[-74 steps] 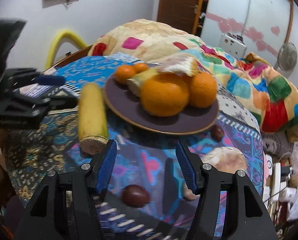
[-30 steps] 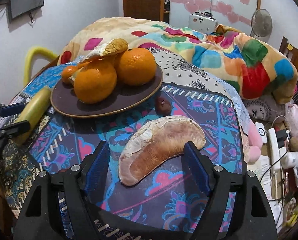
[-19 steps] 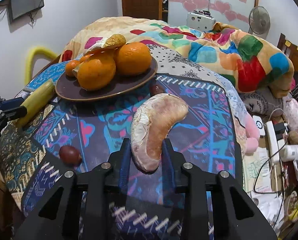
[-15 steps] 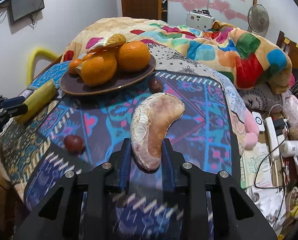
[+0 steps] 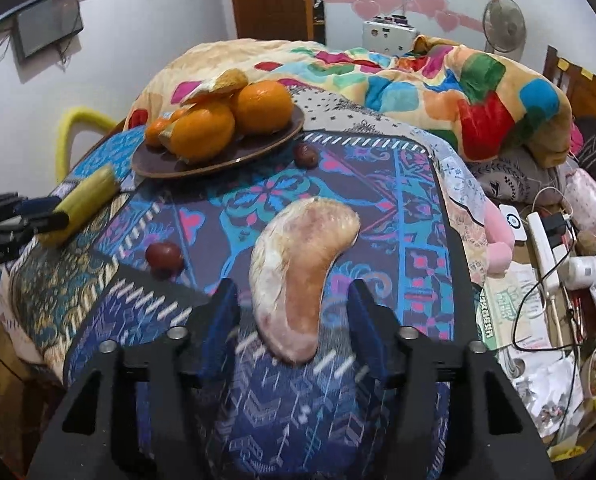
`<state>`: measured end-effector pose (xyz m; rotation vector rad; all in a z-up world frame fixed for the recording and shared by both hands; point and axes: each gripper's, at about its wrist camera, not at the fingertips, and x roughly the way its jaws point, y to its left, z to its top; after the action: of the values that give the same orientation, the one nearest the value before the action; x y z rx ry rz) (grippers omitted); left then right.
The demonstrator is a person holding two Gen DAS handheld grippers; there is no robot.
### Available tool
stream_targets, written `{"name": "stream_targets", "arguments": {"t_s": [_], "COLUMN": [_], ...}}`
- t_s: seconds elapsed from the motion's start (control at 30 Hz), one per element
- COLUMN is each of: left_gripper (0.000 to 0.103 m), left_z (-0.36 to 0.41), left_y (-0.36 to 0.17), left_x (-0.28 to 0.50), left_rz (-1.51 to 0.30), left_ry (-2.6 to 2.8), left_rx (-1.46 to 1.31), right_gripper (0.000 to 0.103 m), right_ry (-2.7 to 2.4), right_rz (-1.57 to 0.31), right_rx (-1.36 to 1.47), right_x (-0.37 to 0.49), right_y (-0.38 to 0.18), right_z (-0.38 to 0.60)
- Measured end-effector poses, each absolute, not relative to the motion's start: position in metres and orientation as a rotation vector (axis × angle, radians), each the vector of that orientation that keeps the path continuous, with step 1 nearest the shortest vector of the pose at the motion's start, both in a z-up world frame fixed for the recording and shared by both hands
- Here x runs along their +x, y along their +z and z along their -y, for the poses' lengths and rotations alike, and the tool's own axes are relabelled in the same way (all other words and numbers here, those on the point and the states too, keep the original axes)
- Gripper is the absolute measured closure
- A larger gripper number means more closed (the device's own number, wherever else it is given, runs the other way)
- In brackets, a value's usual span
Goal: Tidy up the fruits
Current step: 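Lift the gourd with the left tool while the right tool lifts the pomelo segment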
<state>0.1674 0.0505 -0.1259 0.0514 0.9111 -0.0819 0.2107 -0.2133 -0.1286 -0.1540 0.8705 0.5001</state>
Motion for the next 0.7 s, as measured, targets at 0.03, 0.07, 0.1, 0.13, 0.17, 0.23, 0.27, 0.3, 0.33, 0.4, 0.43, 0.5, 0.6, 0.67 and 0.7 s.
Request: {"name": "stream_targets", "arguments": {"t_s": [0.03, 0.07, 0.1, 0.13, 0.17, 0.23, 0.27, 0.3, 0.33, 0.4, 0.43, 0.5, 0.6, 0.67, 0.7], "left_gripper": [0.061, 0.061, 0.061, 0.061, 0.061, 0.061, 0.061, 0.061, 0.061, 0.061, 0.061, 0.061, 0.062, 0.065, 0.065], "left_z": [-0.049, -0.049, -0.049, -0.049, -0.05, -0.051, -0.052, -0.052, -0.052, -0.051, -0.05, -0.05, -0.05, -0.05, -0.05], "left_y": [-0.128, -0.129, -0.131, -0.133, -0.135, -0.138, -0.139, -0.141, -0.141, -0.144, -0.145, -0.146, -0.145, -0.143, -0.143], "left_x": [0.172, 0.177, 0.182, 0.187, 0.192, 0.2, 0.203, 0.207, 0.209, 0.212, 0.213, 0.215, 0.215, 0.215, 0.215], "left_rz": [-0.915, -0.919, -0.924, -0.931, -0.937, -0.944, -0.946, -0.946, -0.946, -0.947, -0.948, -0.95, -0.942, -0.937, -0.938], "left_ry": [-0.08, -0.076, -0.078, -0.079, -0.08, -0.085, -0.086, -0.086, -0.086, -0.085, -0.086, -0.086, -0.086, -0.083, -0.083], "left_rx": [0.061, 0.066, 0.065, 0.06, 0.051, 0.036, 0.032, 0.029, 0.029, 0.027, 0.027, 0.024, 0.022, 0.023, 0.024], "right_gripper": [0.048, 0.048, 0.048, 0.048, 0.048, 0.047, 0.045, 0.045, 0.045, 0.048, 0.049, 0.058, 0.062, 0.063, 0.064], "right_ry": [0.502, 0.503, 0.503, 0.5, 0.496, 0.491, 0.491, 0.489, 0.488, 0.481, 0.481, 0.472, 0.483, 0.483, 0.483], "right_rz": [-0.873, -0.875, -0.876, -0.876, -0.869, -0.858, -0.855, -0.85, -0.842, -0.827, -0.82, -0.808, -0.801, -0.794, -0.789], "right_rx": [-0.152, -0.148, -0.145, -0.146, -0.152, -0.165, -0.167, -0.169, -0.176, -0.19, -0.194, -0.204, -0.198, -0.206, -0.21], "right_x": [0.213, 0.216, 0.218, 0.221, 0.222, 0.225, 0.227, 0.227, 0.228, 0.228, 0.227, 0.226, 0.224, 0.222, 0.221], "right_y": [-0.13, -0.131, -0.132, -0.134, -0.134, -0.136, -0.136, -0.137, -0.137, -0.138, -0.138, -0.138, -0.137, -0.136, -0.136], "right_z": [0.212, 0.21, 0.209, 0.206, 0.205, 0.201, 0.199, 0.198, 0.196, 0.196, 0.195, 0.196, 0.2, 0.199, 0.199]}}
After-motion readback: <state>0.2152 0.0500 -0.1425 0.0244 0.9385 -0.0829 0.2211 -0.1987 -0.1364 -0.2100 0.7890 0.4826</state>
